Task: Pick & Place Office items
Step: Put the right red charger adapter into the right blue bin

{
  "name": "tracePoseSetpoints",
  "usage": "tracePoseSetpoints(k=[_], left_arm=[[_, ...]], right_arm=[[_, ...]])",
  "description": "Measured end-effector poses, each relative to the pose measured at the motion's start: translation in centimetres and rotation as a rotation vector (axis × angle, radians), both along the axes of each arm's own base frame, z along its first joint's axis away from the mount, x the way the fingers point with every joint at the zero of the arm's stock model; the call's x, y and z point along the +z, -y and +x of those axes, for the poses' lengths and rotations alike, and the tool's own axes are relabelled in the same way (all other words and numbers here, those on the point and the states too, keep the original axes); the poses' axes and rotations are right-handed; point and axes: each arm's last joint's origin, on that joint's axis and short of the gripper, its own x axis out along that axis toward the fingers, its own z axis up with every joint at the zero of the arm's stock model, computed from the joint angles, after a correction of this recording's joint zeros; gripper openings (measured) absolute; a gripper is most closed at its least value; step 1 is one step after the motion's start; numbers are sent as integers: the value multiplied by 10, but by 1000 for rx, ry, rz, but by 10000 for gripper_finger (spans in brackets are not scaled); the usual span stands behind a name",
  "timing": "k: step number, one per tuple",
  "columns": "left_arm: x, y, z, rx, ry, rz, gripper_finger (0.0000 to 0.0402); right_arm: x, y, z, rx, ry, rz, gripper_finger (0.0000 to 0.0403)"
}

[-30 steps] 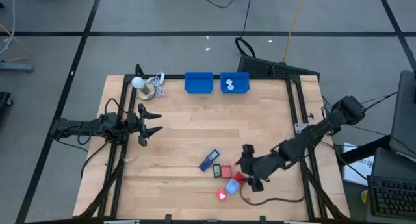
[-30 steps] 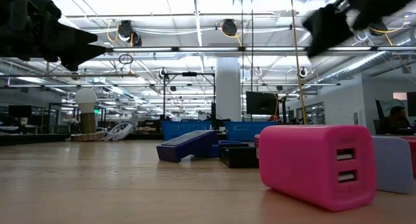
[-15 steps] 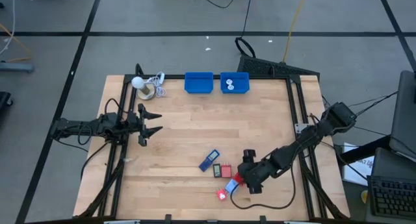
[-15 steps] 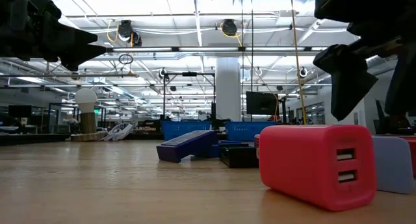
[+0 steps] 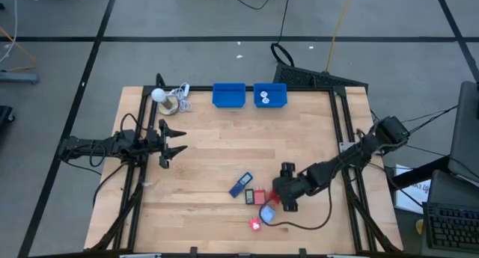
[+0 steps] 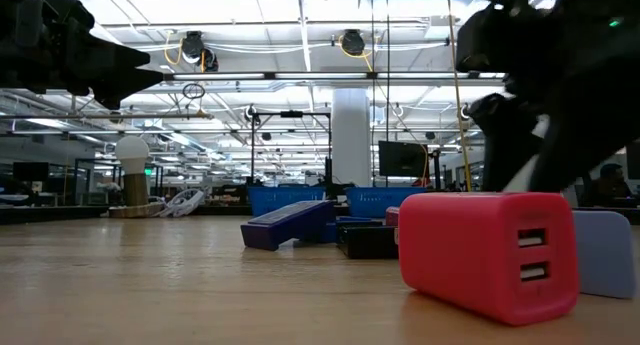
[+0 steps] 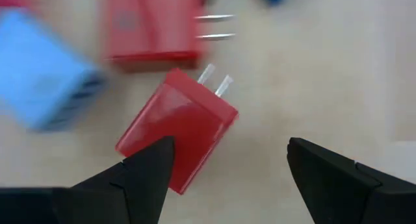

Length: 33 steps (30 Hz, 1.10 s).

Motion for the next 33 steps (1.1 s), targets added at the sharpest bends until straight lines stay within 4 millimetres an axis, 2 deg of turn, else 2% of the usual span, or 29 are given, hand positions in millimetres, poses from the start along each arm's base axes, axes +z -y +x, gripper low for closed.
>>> tracePoseSetpoints(k=[7,14,19,23,33], left_arm=[[0,0,0,0,0,0,255],[0,0,0,0,1,0,255],[0,0,0,0,0,-1,255],[0,0,0,0,0,0,255],[0,0,0,0,1,0,255]], right_arm=[[5,19,4,-35,38,-136,285],[23,23,4,-120,139,-49,282],[24,19,9,-242,193,98,275],[13,18,12,-318,176,123,274],[-13,22,25,-334,139,89,274]])
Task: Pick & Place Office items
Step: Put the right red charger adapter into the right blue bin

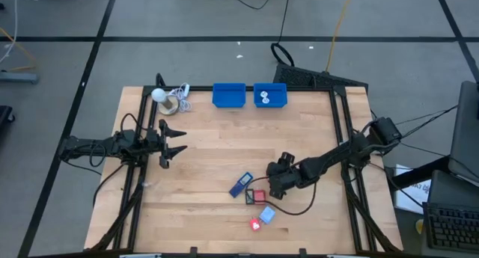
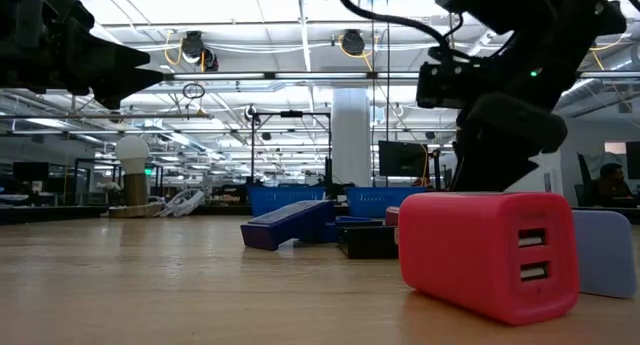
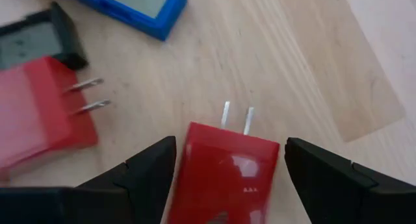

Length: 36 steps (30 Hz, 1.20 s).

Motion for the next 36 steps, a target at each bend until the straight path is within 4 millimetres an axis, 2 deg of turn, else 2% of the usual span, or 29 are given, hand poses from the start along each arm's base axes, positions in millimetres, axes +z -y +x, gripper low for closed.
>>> tracePoseSetpoints(k=[5,11,14,18,21,28,32,36], left_arm=[[0,0,0,0,0,-1,255],[0,0,0,0,0,-1,255],[0,0,0,0,0,0,255],[0,0,0,0,0,0,255],[0,0,0,0,0,-1,255],[0,0,0,0,0,0,255],[0,0,0,0,0,0,255],[0,0,0,0,0,-1,255]], right_arm=[[-5,10,3,0,-38,0,274],[-6,24,7,-76,-54,101,272],[-6,31,9,-75,-61,107,255],[-5,45,12,-47,-80,153,212],[-2,59,14,-38,-80,161,209],[26,95,12,-18,15,86,209],[45,120,6,-66,72,-52,209],[56,149,2,-136,91,-203,209]])
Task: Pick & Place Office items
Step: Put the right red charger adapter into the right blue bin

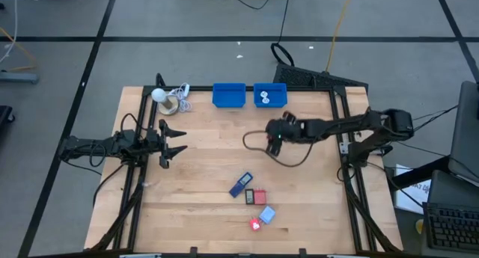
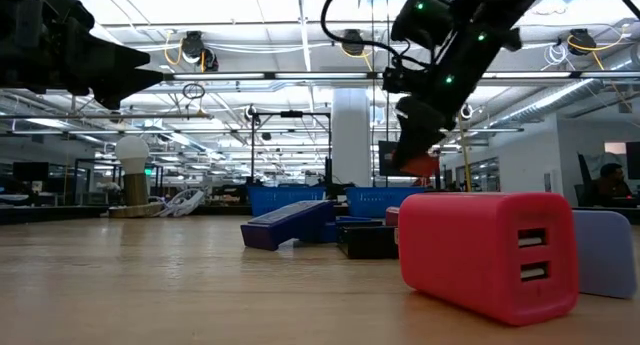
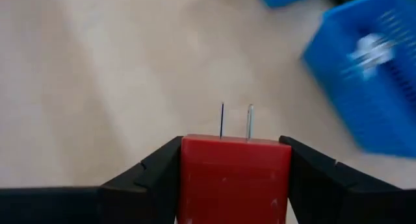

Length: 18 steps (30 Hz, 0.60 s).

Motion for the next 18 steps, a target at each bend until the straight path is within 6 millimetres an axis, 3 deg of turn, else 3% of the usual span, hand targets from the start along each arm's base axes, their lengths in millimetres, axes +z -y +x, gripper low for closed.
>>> tracePoseSetpoints(k=[7,13,18], left_arm=[[0,0,0,0,0,1,255],[0,0,0,0,0,0,255],[0,0,0,0,0,0,255]], right_arm=[[15,57,0,-67,129,-158,209],[29,108,-14,-226,282,-308,209],[16,139,-34,-274,504,-412,209]])
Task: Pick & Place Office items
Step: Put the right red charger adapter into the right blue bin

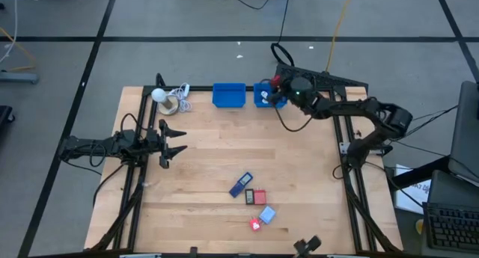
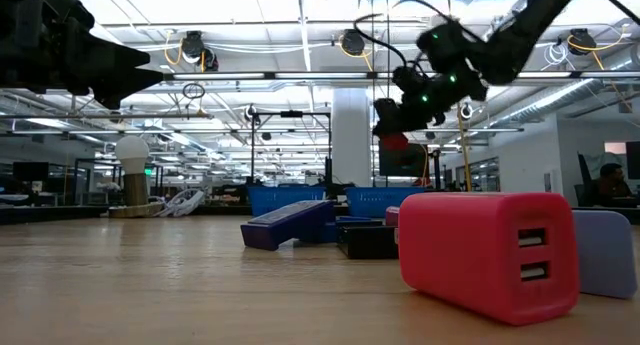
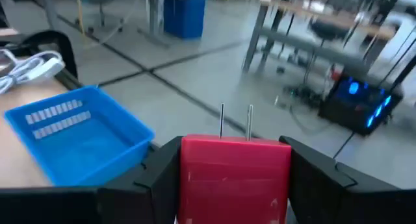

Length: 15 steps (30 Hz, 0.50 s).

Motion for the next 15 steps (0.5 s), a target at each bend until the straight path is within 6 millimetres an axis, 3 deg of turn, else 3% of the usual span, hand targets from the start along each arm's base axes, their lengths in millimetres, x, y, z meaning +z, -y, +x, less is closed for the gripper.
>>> tracePoseSetpoints(k=[4,15], left_arm=[[0,0,0,0,0,1,255],[0,0,0,0,0,0,255]], right_arm=[[-9,18,-14,-44,-23,-115,209],[-50,37,-15,36,-21,38,209]])
